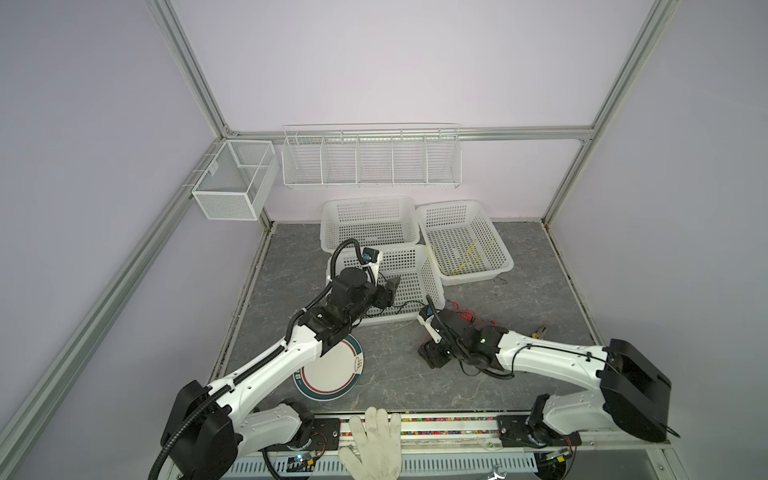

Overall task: Untangle the cables
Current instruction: 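Grasp a red wire in the bundle with the right gripper, then lift the red wire with the right gripper while the left gripper reaches toward it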

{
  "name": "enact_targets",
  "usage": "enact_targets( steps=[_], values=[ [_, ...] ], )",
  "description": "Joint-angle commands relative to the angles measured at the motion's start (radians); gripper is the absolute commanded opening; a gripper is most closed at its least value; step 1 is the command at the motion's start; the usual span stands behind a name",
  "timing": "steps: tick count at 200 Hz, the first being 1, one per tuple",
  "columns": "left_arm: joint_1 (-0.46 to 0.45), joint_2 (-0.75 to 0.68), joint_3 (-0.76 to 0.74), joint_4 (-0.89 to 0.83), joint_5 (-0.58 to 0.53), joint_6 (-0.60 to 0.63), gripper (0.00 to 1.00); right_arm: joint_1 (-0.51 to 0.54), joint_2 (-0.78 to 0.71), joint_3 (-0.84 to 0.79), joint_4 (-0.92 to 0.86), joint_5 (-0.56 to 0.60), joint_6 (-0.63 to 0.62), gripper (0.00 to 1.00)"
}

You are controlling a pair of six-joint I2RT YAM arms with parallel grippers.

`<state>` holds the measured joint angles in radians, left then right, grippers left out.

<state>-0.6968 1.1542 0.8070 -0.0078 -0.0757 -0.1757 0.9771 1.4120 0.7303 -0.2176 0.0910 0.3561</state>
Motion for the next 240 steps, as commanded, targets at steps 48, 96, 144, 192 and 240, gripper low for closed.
enact_targets(
  steps=[48, 96, 144, 192, 240],
  values=[
    [-0.006, -0.041, -0.026, 0.019, 0.024, -0.011, 0.74, 0.009, 0.108, 0.055, 0.134, -0.011, 0.019, 0.51],
    [-0.006, -0.051, -0.028, 0.016, 0.025, -0.001, 0.74, 0.017, 0.058, 0.086, 0.026, 0.056, -0.042, 0.14],
    [-0.007, -0.045, -0.022, 0.046, 0.059, 0.010, 0.75, 0.016, -0.155, 0.094, -0.178, 0.188, -0.129, 0.08],
    [-0.017, -0.016, -0.016, 0.112, 0.076, -0.001, 0.74, 0.002, -0.422, 0.096, -0.334, 0.366, -0.137, 0.06],
    [-0.148, 0.058, 0.044, 0.169, 0.040, 0.075, 0.74, -0.074, -0.623, 0.158, -0.364, 0.407, -0.164, 0.06]
  ],
)
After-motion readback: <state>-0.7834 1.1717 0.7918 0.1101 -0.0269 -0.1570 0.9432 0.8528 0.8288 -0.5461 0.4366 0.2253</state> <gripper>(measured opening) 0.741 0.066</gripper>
